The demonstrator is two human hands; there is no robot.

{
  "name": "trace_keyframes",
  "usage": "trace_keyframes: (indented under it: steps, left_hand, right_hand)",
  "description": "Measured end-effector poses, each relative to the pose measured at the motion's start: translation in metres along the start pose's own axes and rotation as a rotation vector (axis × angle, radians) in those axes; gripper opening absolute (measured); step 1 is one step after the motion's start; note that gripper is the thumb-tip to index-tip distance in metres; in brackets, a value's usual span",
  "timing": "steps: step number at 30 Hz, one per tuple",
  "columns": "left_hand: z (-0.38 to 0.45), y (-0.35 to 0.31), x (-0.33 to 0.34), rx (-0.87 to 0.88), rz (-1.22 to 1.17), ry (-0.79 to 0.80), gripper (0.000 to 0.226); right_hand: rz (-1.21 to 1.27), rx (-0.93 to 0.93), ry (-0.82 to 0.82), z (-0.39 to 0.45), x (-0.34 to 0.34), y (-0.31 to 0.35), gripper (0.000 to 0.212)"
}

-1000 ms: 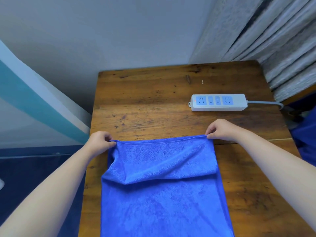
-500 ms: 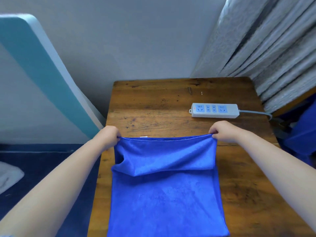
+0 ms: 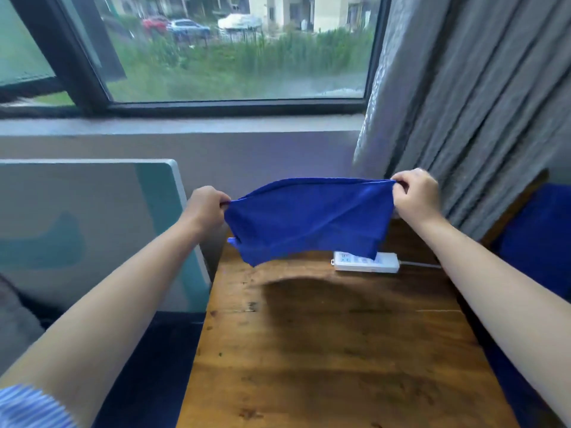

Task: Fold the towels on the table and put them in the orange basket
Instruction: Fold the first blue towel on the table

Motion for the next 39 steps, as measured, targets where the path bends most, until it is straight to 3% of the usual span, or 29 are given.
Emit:
trace_keyframes:
  steps: [4,8,13,14,17,21,28,34,39]
  left_hand:
    - [0.003,-0.021,-0.038,0.032,0.154,-0.089,0.025]
    - [0.01,-0.048,-0.06,0.032,0.177,-0.111,0.027]
    - [-0.002,-0.09,-0.111,0.171,-0.012,-0.691,0.019]
    - [0.001,-0.094,-0.108,0.157,-0.005,-0.662,0.021]
    - [0.012,-0.084,-0.082,-0.048,0.063,-0.358,0.027]
    - [0.008,-0.084,-0.078,-0.089,0.033,-0.424,0.026]
    - [0.001,-0.075,-0.055,-0.165,0.219,-0.156,0.03]
    - [-0.023,-0.06,-0.023,-0.268,0.261,0.228,0.028]
    - [-0.04,-0.042,-0.016,-0.375,0.091,0.409,0.021]
  right_hand:
    - [0.079,-0.033,-0.221,0.017,-0.057,0.006,0.024]
    - [0.011,-0.057,-0.157,0.026,-0.075,0.011,0.025]
    - [0.22,-0.02,-0.389,0.034,-0.122,0.012,0.025]
    - [0.172,-0.012,-0.33,0.036,-0.121,0.011,0.026]
    - [0.024,0.055,-0.085,0.037,-0.1,-0.001,0.03]
    - [0.092,0.093,-0.19,0.033,-0.105,-0.012,0.03]
    - [0.018,0.008,-0.074,0.027,-0.092,-0.02,0.027]
    - [0.229,0.232,0.173,0.008,-0.06,-0.038,0.017]
    - [0.246,0.249,0.206,-0.002,-0.043,-0.037,0.033]
Point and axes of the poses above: each hand's wrist, its own z-axis towards the middle knuckle, its own x-axis out of the palm, y = z × x, the point moved 5 cm from there along z, towards the middle knuckle, and after that the axes turned 7 degrees about x, right-handed, at the moved point
